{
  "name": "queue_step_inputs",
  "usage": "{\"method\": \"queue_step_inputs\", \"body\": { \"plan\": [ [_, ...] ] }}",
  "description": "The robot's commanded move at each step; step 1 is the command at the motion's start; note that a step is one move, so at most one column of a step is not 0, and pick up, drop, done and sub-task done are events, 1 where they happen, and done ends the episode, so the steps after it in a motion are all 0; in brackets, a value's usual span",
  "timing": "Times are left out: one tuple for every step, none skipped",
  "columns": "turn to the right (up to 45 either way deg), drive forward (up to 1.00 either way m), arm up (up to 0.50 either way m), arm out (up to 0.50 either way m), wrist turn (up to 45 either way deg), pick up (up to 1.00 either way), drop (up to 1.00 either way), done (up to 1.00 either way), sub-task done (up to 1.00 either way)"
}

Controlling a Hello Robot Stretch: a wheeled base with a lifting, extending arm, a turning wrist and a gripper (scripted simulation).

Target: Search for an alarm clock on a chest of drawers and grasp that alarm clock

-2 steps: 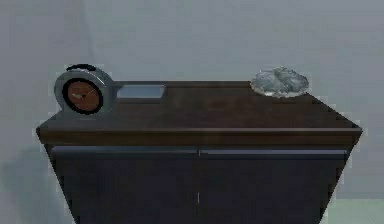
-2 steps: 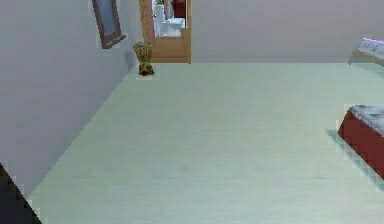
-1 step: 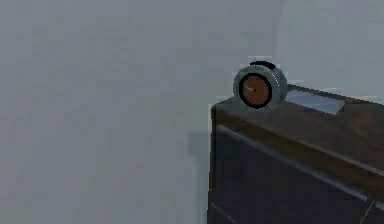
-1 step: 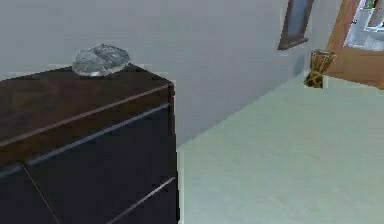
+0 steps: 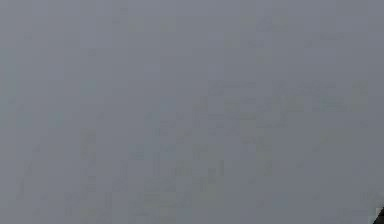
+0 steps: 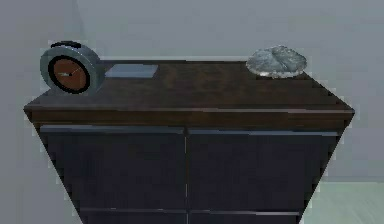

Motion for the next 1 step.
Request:
{"method": "queue_step_inputs", "body": {
  "plan": [
    [-24.0,0.0,0.0,0.0,0.0,0.0,0.0,0.0,0.0]
  ]
}}
